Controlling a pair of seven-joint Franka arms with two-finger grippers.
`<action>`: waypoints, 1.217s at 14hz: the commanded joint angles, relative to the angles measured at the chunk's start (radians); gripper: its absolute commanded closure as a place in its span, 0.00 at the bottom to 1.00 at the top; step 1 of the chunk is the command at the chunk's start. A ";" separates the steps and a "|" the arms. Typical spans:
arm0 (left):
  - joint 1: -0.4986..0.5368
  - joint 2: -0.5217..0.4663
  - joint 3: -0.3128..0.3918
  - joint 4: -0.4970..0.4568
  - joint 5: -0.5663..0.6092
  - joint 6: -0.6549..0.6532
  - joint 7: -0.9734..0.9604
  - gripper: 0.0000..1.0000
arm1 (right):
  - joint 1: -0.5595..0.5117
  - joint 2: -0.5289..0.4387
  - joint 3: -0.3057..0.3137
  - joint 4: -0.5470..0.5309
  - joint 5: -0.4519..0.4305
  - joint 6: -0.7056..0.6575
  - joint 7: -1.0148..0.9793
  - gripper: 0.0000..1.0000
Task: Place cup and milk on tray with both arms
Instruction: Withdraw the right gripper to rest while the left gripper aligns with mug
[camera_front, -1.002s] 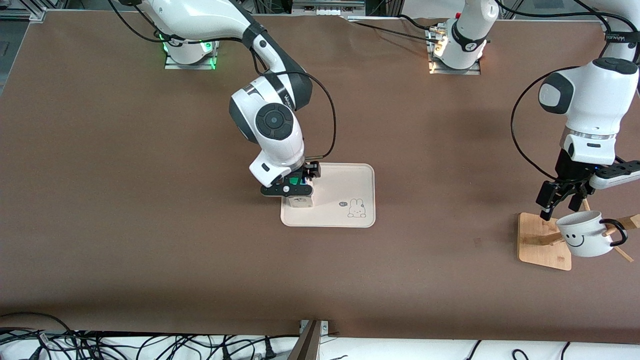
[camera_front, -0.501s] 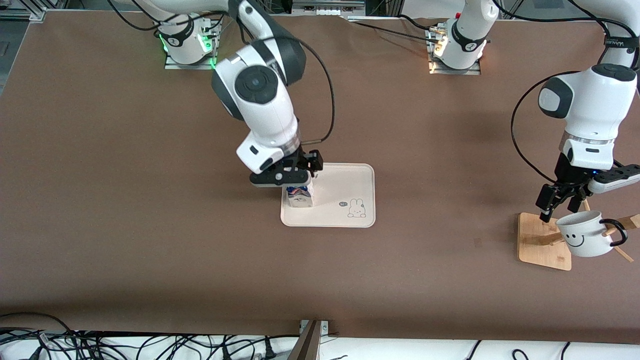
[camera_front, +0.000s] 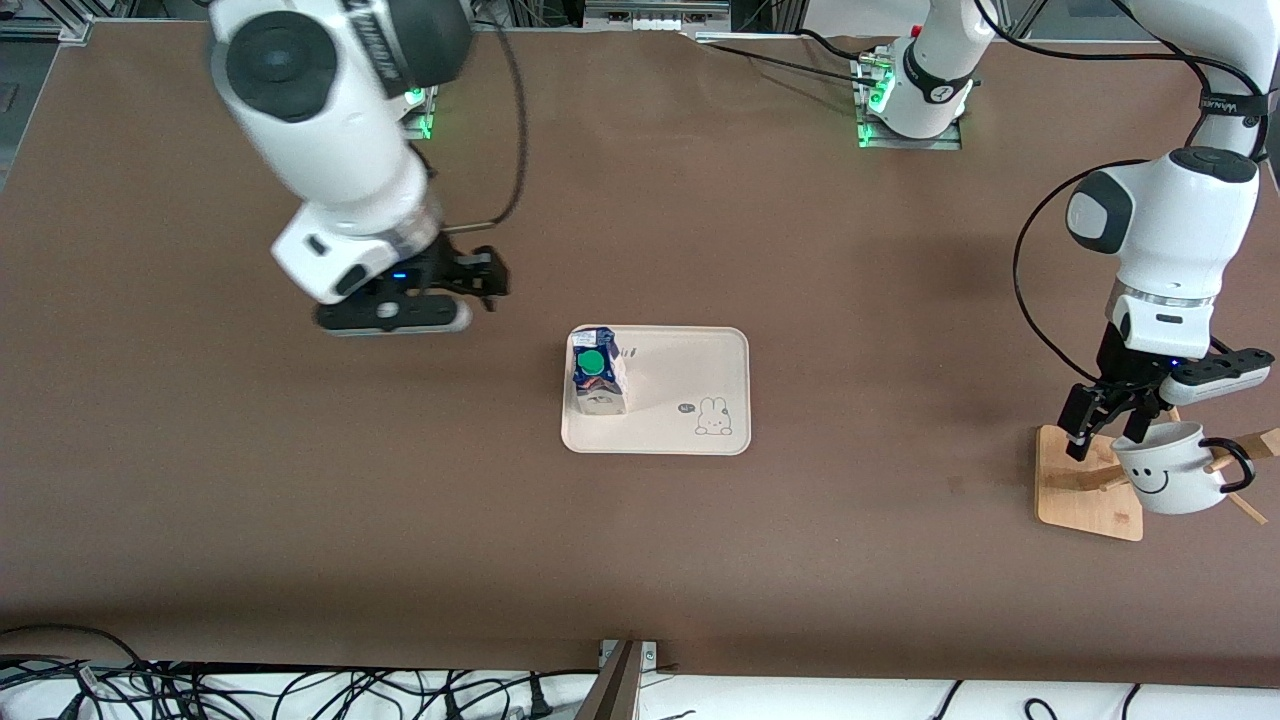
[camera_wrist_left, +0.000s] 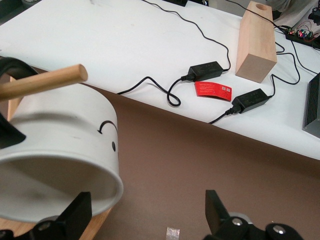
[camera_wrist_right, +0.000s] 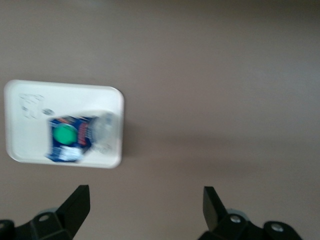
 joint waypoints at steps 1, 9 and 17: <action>-0.012 0.014 0.005 0.018 -0.017 0.007 -0.001 0.00 | -0.005 -0.069 -0.114 -0.087 0.044 -0.032 -0.150 0.00; -0.010 0.000 0.014 0.063 -0.017 0.007 0.003 0.00 | -0.005 -0.097 -0.365 -0.248 0.140 0.047 -0.425 0.00; -0.007 0.008 0.051 0.070 -0.015 0.033 0.003 0.00 | -0.038 -0.129 -0.409 -0.281 0.120 0.002 -0.441 0.00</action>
